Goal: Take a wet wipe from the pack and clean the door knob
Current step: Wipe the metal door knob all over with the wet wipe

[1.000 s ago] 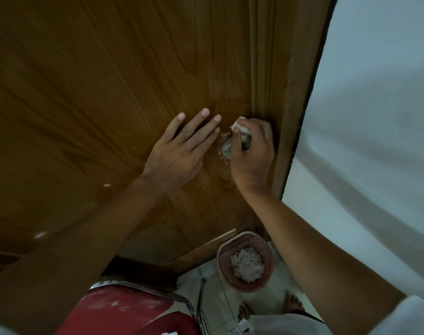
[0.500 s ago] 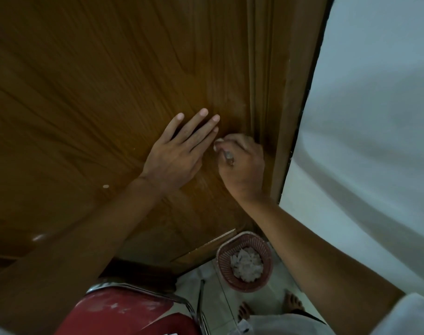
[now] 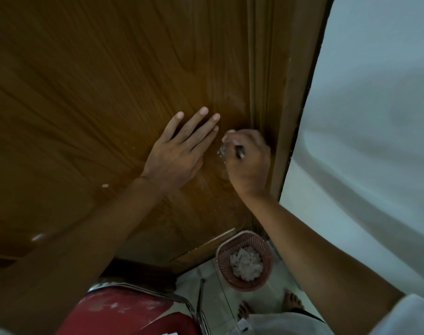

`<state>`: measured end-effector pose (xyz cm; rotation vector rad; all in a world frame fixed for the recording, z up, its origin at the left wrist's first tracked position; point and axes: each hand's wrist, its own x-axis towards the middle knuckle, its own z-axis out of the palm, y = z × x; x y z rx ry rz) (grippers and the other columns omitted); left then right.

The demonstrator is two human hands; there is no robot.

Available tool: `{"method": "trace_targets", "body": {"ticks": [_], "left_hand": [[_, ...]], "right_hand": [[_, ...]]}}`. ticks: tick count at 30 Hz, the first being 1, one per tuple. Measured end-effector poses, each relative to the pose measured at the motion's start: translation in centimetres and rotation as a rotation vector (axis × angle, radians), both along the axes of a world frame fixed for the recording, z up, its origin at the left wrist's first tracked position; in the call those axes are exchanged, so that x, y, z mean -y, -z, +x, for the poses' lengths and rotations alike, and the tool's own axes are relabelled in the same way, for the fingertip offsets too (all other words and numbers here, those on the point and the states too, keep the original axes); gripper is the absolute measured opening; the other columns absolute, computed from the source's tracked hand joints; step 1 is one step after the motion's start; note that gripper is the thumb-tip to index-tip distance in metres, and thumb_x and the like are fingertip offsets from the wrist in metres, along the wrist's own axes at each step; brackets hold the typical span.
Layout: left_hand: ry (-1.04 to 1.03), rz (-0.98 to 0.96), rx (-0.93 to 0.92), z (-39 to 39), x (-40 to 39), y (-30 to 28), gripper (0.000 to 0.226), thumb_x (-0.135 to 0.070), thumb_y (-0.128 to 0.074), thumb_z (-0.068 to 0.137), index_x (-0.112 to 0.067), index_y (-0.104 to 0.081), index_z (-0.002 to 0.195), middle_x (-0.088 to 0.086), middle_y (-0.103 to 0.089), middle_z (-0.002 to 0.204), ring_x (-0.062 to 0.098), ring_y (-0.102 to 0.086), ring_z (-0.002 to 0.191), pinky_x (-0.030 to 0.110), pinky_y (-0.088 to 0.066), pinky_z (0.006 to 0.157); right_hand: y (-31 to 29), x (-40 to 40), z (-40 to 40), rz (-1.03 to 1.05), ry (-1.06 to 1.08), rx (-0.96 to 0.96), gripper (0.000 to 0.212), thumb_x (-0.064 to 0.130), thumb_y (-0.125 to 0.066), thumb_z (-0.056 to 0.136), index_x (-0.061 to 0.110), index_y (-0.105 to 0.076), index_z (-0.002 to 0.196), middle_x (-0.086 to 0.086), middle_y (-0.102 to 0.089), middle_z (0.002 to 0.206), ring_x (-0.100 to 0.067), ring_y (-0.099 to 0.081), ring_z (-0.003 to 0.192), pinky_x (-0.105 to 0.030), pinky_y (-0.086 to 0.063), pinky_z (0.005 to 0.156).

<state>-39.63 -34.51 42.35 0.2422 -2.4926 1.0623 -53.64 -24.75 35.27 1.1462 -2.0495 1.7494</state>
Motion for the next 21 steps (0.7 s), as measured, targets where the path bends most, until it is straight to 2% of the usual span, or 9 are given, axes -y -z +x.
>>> {"method": "trace_targets", "body": {"ticks": [2, 4, 7, 12, 17, 18, 21], "left_hand": [[0.000, -0.003, 0.001, -0.1, 0.0, 0.1, 0.052, -0.021, -0.048, 0.103, -0.009, -0.041, 0.153, 0.008, -0.027, 0.165, 0.029, -0.023, 0.153, 0.049, -0.008, 0.124], [0.000, 0.002, 0.002, -0.1, 0.0, 0.2, 0.052, -0.022, -0.048, 0.103, -0.009, -0.040, 0.153, 0.008, -0.027, 0.165, 0.029, -0.022, 0.153, 0.049, -0.007, 0.124], [-0.001, 0.002, -0.006, -0.3, 0.0, 0.3, 0.052, -0.023, -0.048, 0.103, -0.010, -0.040, 0.153, 0.008, -0.026, 0.165, 0.028, -0.021, 0.153, 0.050, -0.007, 0.123], [0.004, -0.006, -0.013, -0.3, 0.0, 0.4, 0.052, -0.024, -0.048, 0.104, -0.010, -0.040, 0.153, 0.007, -0.026, 0.165, 0.028, -0.021, 0.153, 0.049, -0.005, 0.124], [0.001, -0.028, 0.001, -0.3, 0.1, 0.3, 0.051, -0.027, -0.044, 0.105, -0.009, -0.039, 0.152, 0.008, -0.027, 0.165, 0.028, -0.022, 0.152, 0.048, -0.001, 0.124], [0.002, -0.028, -0.002, -0.3, 0.1, 0.3, 0.051, -0.027, -0.044, 0.105, -0.009, -0.040, 0.152, 0.008, -0.027, 0.165, 0.028, -0.022, 0.152, 0.048, -0.001, 0.124], [0.005, -0.011, -0.011, -0.3, 0.0, 0.2, 0.051, -0.025, -0.047, 0.104, -0.010, -0.040, 0.153, 0.008, -0.027, 0.165, 0.028, -0.021, 0.153, 0.048, -0.002, 0.124]], "right_hand": [[-0.3, 0.2, -0.1, -0.037, 0.087, 0.128, 0.016, 0.023, -0.064, 0.095, 0.016, -0.074, 0.106, -0.001, -0.068, 0.108, -0.012, -0.064, 0.098, -0.039, -0.059, 0.080], [0.0, 0.2, 0.0, 0.009, 0.045, 0.034, 0.014, 0.021, -0.064, 0.096, 0.016, -0.074, 0.104, 0.000, -0.068, 0.107, -0.015, -0.065, 0.098, -0.041, -0.057, 0.080], [0.6, 0.0, 0.2, 0.110, -0.041, -0.211, 0.011, 0.020, -0.067, 0.093, 0.019, -0.076, 0.099, 0.001, -0.069, 0.102, -0.017, -0.064, 0.097, -0.041, -0.050, 0.083], [-0.6, 0.5, 0.7, 0.052, 0.026, -0.092, 0.013, 0.022, -0.066, 0.095, 0.018, -0.075, 0.103, 0.001, -0.070, 0.103, -0.014, -0.064, 0.097, -0.034, -0.049, 0.084], [0.5, -0.2, 0.5, 0.201, -0.052, -0.385, 0.009, 0.022, -0.069, 0.089, 0.022, -0.077, 0.094, 0.005, -0.070, 0.098, -0.016, -0.062, 0.099, -0.038, -0.044, 0.084], [0.6, -0.3, 0.3, 0.193, -0.054, -0.371, 0.010, 0.022, -0.069, 0.090, 0.022, -0.077, 0.095, 0.005, -0.070, 0.098, -0.016, -0.063, 0.099, -0.039, -0.045, 0.084], [0.1, -0.1, -0.2, 0.085, 0.031, -0.141, 0.012, 0.022, -0.067, 0.094, 0.021, -0.077, 0.100, 0.004, -0.070, 0.102, -0.014, -0.064, 0.097, -0.038, -0.048, 0.085]]}}
